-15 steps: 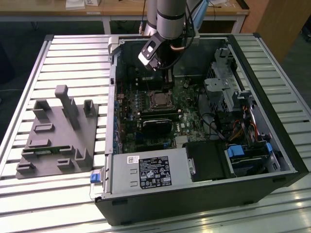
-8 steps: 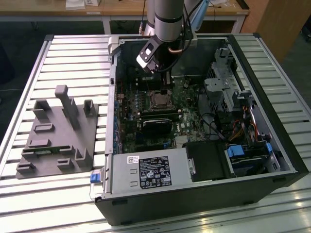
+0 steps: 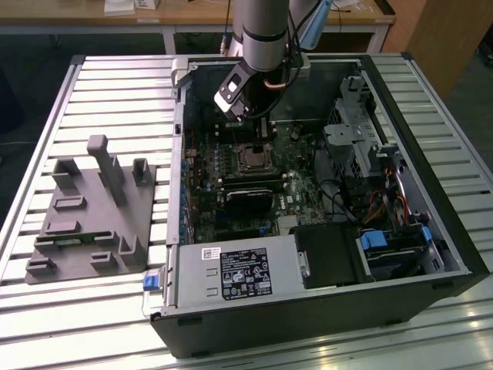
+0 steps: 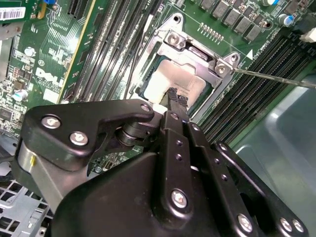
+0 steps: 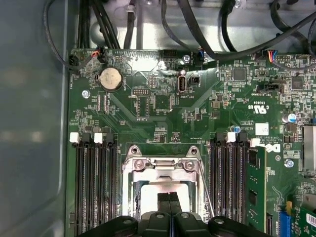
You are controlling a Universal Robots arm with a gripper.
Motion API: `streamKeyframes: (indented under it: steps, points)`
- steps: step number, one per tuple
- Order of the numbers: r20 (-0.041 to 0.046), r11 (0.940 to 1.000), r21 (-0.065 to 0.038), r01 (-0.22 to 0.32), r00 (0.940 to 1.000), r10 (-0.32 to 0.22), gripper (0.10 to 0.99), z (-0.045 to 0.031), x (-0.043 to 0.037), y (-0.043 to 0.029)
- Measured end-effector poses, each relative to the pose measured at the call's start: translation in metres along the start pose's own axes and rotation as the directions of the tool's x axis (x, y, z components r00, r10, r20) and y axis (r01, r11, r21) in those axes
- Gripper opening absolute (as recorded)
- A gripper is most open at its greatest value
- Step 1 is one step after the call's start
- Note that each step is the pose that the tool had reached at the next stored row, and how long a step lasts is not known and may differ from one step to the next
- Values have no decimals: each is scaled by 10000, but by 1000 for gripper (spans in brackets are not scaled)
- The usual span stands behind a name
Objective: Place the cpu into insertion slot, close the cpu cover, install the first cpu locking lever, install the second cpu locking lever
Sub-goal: 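Close the cpu cover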
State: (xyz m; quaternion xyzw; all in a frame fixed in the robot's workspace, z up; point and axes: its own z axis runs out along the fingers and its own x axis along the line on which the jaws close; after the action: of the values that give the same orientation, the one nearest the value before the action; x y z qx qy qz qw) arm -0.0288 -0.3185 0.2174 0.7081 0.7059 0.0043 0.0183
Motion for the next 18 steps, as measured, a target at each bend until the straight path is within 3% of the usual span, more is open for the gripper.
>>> streamKeyframes:
  steps: [5,10,18]
  points:
    - [-1,10000,-1,30,10000,-30,106,1,0,0]
    - [-16,9984,-12,562,9984,-562,106,1,0,0]
    - [-39,9877,-34,1566,9877,-1566,106,2,1,0]
